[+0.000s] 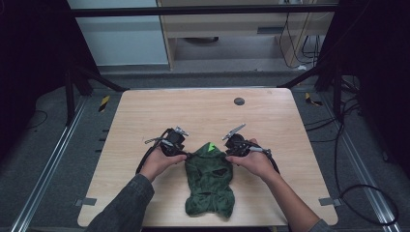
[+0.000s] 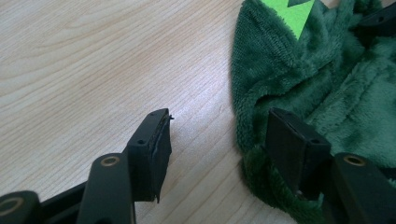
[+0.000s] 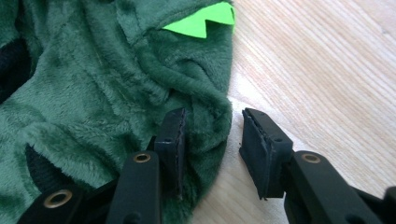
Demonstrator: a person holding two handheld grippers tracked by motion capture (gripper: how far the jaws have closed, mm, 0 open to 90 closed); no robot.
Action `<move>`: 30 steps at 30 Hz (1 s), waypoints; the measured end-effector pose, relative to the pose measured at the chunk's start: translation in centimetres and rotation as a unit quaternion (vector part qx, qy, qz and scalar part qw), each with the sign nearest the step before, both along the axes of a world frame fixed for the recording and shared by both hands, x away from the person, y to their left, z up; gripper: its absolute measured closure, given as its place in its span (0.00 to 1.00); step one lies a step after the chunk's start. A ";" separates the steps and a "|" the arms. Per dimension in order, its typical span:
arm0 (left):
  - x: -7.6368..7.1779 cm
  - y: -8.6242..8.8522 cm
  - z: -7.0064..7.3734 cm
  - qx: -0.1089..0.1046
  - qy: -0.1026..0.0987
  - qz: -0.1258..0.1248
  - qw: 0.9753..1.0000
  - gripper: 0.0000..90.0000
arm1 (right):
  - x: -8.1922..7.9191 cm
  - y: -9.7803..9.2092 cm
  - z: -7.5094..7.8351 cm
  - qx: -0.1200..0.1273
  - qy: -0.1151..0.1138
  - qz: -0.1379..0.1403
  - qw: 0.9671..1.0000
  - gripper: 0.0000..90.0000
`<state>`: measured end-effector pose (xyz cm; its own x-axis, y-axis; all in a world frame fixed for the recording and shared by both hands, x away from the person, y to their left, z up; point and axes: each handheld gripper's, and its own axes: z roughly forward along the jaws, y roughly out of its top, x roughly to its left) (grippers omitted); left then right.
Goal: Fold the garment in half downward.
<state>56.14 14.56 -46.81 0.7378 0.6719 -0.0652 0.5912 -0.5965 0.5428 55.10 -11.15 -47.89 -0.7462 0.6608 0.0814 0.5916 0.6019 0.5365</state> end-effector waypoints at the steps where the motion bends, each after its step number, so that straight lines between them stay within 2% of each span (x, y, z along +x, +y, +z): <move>1: 0.0 0.0 0.0 0.000 0.000 0.000 1.000 0.45 | 0.0 0.0 0.0 0.000 0.000 0.000 1.000 0.67; 22: 0.0 0.0 -0.1 0.001 -0.002 -0.001 1.000 0.45 | 0.0 0.0 -0.2 0.001 0.000 0.004 1.000 0.67; 30: 0.0 -0.4 -0.5 0.009 0.002 -0.004 1.000 0.48 | 0.0 0.1 -0.2 -0.001 -0.001 0.006 1.000 0.67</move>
<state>56.18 14.13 -47.34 0.7433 0.6666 -0.0555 0.5877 -0.6112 0.5301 55.09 -11.03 -48.08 -0.7537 0.6524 0.0794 0.5839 0.6094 0.5364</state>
